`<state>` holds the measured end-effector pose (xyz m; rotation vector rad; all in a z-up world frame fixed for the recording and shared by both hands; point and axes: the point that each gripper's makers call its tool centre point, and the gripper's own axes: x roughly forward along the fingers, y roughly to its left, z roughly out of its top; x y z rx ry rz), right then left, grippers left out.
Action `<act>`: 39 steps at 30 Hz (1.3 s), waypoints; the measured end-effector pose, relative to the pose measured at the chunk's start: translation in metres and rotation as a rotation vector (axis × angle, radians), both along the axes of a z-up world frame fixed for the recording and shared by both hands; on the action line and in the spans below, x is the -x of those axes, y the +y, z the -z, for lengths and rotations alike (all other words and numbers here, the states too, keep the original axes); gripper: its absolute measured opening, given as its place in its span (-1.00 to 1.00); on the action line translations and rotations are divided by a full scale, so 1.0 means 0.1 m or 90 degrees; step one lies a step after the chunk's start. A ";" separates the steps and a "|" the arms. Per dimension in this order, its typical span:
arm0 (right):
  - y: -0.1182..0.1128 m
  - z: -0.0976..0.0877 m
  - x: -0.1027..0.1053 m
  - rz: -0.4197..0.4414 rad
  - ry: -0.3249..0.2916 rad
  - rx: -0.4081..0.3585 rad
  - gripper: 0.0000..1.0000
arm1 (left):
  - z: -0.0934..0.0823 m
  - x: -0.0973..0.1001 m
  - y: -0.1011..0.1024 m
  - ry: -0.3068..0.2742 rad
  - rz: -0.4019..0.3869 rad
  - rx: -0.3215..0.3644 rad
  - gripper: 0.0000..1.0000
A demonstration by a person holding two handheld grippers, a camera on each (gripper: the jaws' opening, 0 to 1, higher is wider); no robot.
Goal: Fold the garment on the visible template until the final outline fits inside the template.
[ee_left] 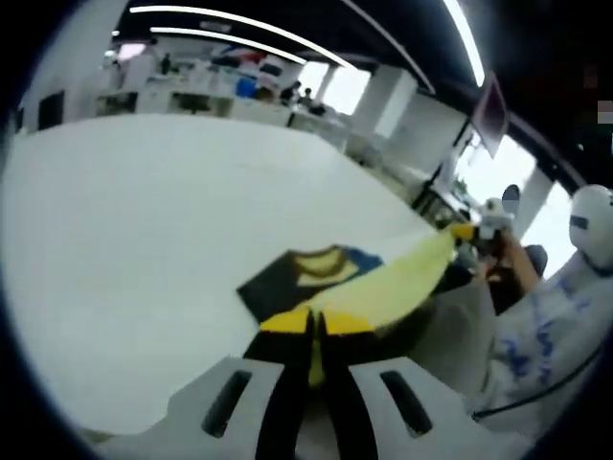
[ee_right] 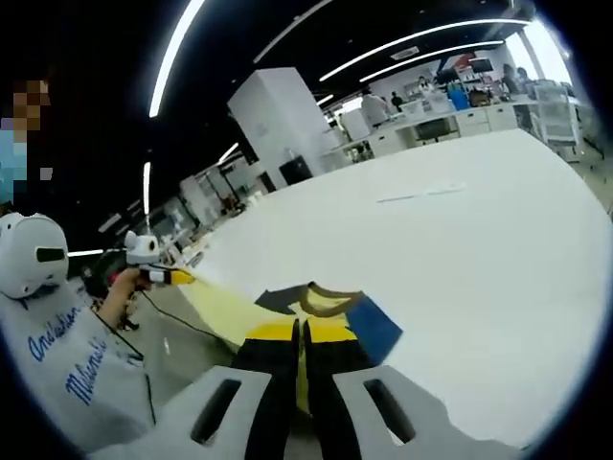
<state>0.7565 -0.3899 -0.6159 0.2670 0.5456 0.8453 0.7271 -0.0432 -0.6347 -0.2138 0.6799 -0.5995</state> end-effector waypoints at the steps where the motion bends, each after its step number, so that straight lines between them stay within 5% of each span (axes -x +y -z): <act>1: 0.00 0.02 -0.01 0.000 0.002 0.001 -0.95 | 0.02 -0.01 0.00 0.002 0.000 -0.001 -1.00; 9: 0.01 0.13 -0.10 0.002 0.020 0.000 -0.95 | 0.07 -0.12 -0.03 0.005 0.001 0.034 -1.00; 20: -0.02 0.43 -0.31 0.012 0.055 0.031 -0.95 | 0.35 -0.33 0.04 0.038 -0.014 0.014 -1.00; 39: 0.03 0.65 -0.57 0.021 0.079 0.035 -0.95 | 0.66 -0.60 0.06 0.074 -0.021 0.013 -1.00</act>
